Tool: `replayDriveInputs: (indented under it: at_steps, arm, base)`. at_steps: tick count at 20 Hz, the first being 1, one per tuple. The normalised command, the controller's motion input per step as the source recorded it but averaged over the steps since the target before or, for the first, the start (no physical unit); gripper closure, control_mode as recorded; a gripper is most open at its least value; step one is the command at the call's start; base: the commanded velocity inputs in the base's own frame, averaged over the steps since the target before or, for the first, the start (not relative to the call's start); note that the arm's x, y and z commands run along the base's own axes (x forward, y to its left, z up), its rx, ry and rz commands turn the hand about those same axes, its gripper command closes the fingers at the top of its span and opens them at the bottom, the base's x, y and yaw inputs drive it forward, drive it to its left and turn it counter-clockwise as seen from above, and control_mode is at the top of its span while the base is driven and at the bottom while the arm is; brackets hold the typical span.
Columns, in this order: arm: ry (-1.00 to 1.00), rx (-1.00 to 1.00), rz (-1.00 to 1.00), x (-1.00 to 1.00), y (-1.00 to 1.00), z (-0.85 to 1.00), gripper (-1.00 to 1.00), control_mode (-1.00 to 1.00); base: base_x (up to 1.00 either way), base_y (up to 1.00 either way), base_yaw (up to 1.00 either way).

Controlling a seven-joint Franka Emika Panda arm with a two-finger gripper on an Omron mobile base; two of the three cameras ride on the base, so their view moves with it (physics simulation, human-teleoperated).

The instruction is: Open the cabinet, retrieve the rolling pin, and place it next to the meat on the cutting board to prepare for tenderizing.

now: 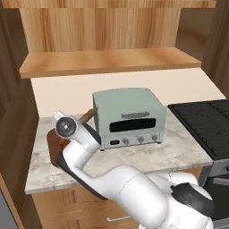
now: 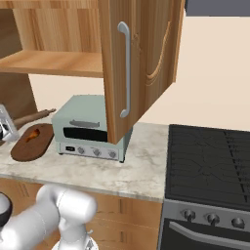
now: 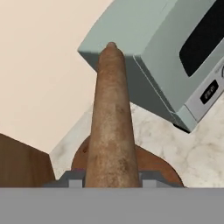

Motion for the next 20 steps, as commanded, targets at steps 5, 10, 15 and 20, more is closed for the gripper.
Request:
replayDriveInputs:
  at_steps: [5,10,15,20]
  arm:
    - [0.17,0.0,0.0,0.56,0.24,-0.54,1.0,-1.0]
    - [0.14,0.0,0.0,0.48,0.31,-0.56,1.0,-1.0]
    - [0.07,-0.01,0.0,0.39,0.4,-0.54,1.0,-1.0]
    - [0.0,-0.04,0.0,0.3,0.44,-0.47,1.0,-1.0]
  base:
    - [0.0,0.0,0.0]
    - [0.0,0.0,0.0]
    - [0.0,0.0,0.0]
    - [0.0,0.0,0.0]
